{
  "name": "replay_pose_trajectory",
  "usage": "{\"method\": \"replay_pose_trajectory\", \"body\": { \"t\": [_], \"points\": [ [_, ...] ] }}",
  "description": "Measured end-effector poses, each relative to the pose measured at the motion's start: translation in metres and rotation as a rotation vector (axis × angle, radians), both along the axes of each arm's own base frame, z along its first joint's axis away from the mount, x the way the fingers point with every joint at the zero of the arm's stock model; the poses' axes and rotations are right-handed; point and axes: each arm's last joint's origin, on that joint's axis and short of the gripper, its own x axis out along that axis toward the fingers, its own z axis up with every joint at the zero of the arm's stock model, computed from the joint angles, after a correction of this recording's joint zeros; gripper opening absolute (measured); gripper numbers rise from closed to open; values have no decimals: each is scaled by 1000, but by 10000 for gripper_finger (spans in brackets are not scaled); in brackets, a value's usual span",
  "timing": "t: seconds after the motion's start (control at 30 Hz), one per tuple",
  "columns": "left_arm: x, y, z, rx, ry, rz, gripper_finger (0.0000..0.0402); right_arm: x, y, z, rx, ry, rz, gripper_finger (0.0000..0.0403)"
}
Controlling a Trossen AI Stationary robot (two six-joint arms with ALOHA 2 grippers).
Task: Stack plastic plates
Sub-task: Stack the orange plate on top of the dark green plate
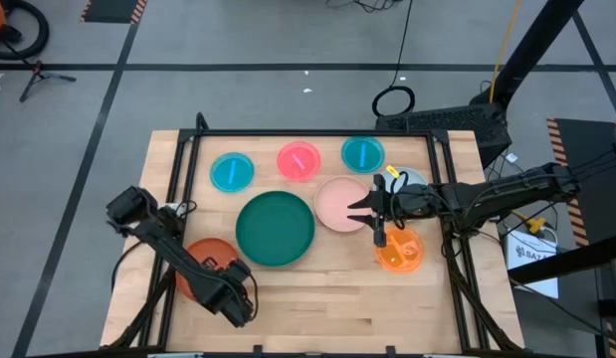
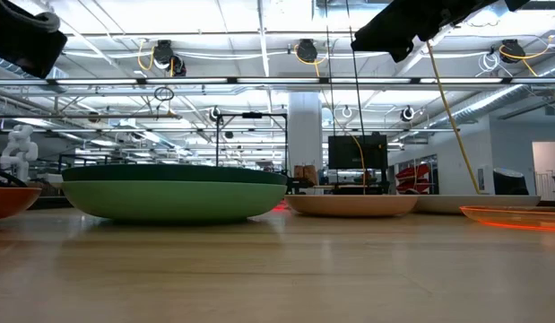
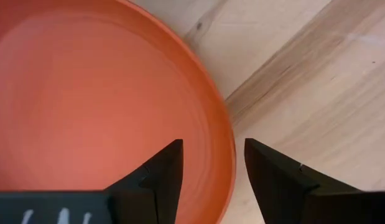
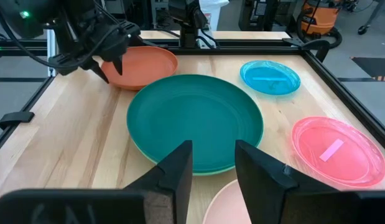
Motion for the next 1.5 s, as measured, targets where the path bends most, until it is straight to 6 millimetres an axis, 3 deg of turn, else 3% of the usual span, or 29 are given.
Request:
{"method": "replay_pose_trajectory", "body": {
  "t": [0.47, 0.97, 1.5],
  "points": [
    [6, -6, -29, 24, 81, -40, 174, 0, 0, 0, 0, 1, 0, 114],
    [4, -6, -29, -7, 121, -65, 64, 0, 0, 0, -2, 1, 1, 114],
    [9, -13, -19, -144, 161, -171, 51, 0, 0, 0, -4, 0, 1, 114]
  ]
}}
